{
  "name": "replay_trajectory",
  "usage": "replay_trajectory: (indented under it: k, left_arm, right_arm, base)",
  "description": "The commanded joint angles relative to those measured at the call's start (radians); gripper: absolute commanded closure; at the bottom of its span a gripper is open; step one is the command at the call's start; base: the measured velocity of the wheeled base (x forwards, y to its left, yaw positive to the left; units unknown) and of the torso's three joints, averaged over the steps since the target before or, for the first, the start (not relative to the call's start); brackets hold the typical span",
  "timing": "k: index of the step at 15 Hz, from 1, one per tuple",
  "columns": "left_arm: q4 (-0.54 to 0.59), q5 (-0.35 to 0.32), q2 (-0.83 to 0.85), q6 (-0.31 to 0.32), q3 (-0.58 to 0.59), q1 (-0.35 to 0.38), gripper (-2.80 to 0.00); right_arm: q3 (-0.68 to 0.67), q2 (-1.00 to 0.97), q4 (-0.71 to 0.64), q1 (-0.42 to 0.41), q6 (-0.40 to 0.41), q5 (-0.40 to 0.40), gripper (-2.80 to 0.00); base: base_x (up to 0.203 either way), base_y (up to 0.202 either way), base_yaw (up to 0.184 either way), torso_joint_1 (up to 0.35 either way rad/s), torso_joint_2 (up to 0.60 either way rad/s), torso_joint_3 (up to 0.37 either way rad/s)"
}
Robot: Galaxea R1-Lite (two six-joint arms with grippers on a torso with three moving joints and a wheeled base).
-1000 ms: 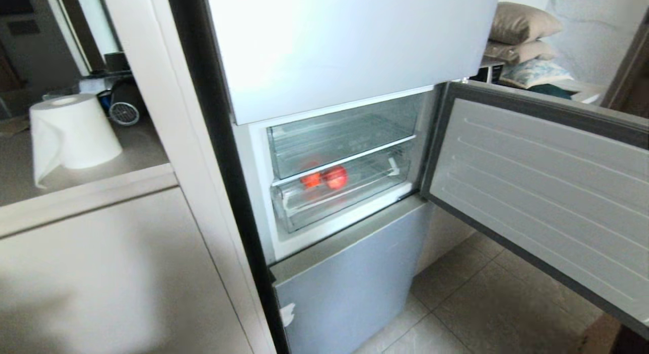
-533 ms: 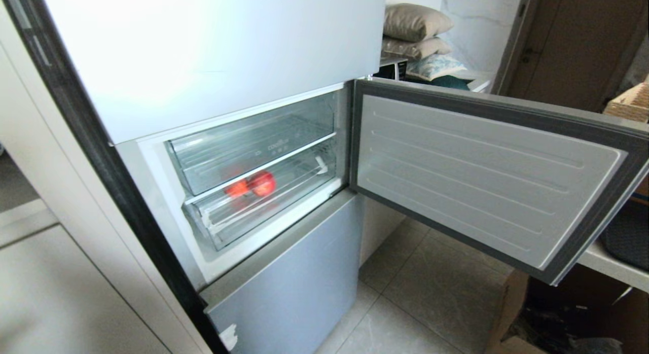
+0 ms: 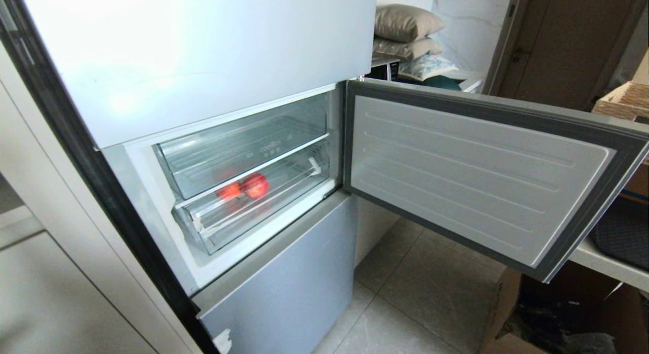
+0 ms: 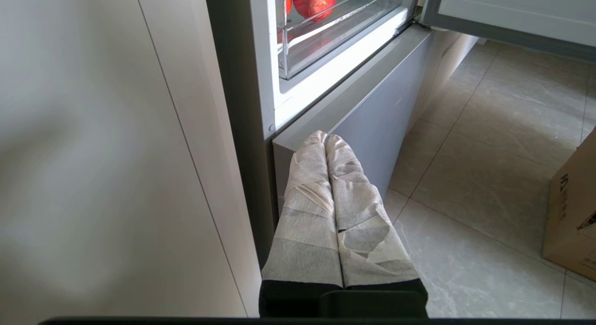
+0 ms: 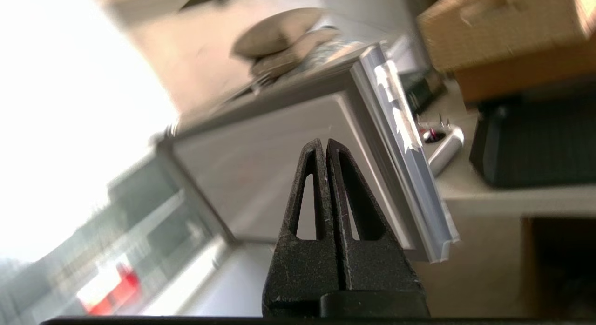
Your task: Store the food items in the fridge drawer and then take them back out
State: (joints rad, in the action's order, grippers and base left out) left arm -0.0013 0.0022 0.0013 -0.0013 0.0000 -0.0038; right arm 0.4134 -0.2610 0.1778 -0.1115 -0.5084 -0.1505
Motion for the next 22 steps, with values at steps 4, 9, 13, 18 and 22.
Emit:
replay_trajectory:
  k: [4, 9, 13, 18, 22]
  left_arm:
    - [0.0, 0.001, 0.0, 0.0, 0.0, 0.001, 0.0]
    - [0.0, 0.0, 0.0, 0.0, 0.0, 0.0, 0.0]
    - [0.0, 0.001, 0.0, 0.0, 0.0, -0.001, 0.0]
    - [0.0, 0.001, 0.0, 0.0, 0.0, -0.001, 0.0]
    - [0.0, 0.001, 0.0, 0.0, 0.0, -0.001, 0.0]
  right_arm:
    - [0.059, -0.534, 0.207, -0.396, -0.289, 0.145, 0.0]
    - [0.091, -0.982, 0.504, -0.625, -0.396, 0.386, 0.0]
    - [0.2, -1.26, 0.643, -0.698, -0.422, 0.457, 0.0]
    - [0.443, -1.51, 0.699, -0.707, -0.602, 0.704, 0.0]
    - [0.538, -1.622, 0.701, -0.635, -0.676, 0.855, 0.0]
  base:
    - [0.0, 0.0, 0.0, 0.0, 0.0, 0.0]
    - [0.0, 0.0, 0.0, 0.0, 0.0, 0.0]
    - [0.0, 0.0, 0.0, 0.0, 0.0, 0.0]
    - [0.0, 0.0, 0.0, 0.0, 0.0, 0.0]
    - [0.0, 0.0, 0.0, 0.0, 0.0, 0.0]
